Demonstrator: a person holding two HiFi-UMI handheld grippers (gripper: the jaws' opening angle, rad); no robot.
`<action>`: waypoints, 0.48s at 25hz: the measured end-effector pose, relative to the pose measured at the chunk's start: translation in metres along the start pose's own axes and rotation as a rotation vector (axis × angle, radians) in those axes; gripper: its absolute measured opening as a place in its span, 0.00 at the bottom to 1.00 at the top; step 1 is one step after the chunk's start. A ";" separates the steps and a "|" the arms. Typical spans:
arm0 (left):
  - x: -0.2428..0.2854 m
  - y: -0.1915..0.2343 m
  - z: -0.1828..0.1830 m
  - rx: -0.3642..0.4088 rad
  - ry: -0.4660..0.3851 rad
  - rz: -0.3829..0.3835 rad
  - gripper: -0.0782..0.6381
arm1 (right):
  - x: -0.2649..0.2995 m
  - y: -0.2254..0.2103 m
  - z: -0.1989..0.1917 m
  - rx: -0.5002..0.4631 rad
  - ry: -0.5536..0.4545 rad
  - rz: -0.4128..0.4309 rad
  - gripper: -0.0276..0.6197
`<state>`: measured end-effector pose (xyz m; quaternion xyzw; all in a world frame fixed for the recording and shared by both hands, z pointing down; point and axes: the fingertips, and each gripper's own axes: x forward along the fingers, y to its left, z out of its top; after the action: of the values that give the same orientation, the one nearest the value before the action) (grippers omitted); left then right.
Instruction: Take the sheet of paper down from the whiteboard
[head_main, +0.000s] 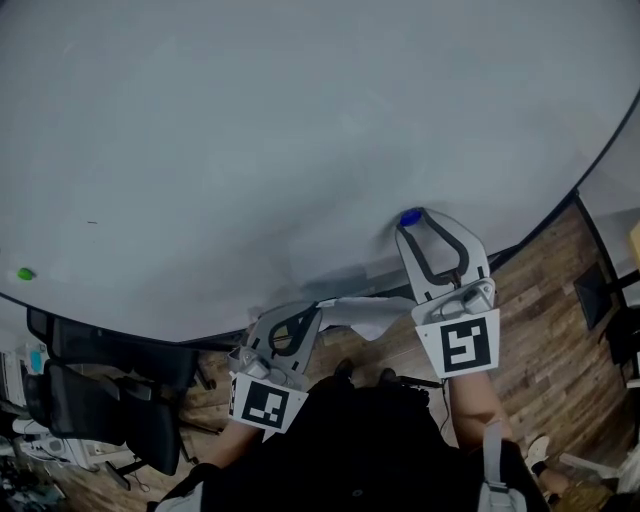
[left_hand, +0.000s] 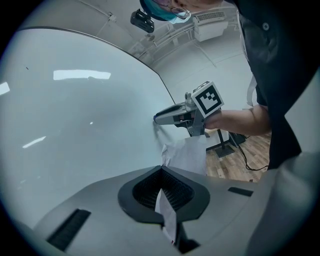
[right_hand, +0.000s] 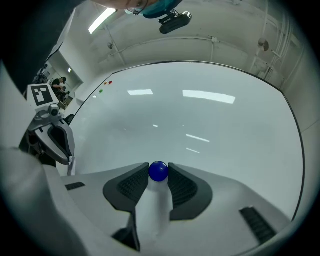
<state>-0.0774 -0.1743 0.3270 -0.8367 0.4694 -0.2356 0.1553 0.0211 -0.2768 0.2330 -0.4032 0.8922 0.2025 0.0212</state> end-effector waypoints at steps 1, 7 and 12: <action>0.000 -0.001 -0.001 -0.013 -0.005 0.004 0.12 | 0.001 0.000 -0.001 0.000 0.003 0.001 0.24; -0.002 -0.007 0.000 -0.032 -0.008 0.007 0.12 | 0.002 0.001 -0.004 -0.029 0.008 0.020 0.24; -0.005 -0.010 -0.001 -0.047 -0.011 0.016 0.12 | 0.003 0.007 -0.015 -0.137 0.075 0.064 0.24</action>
<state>-0.0734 -0.1647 0.3312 -0.8375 0.4808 -0.2186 0.1401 0.0160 -0.2807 0.2481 -0.3822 0.8888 0.2486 -0.0464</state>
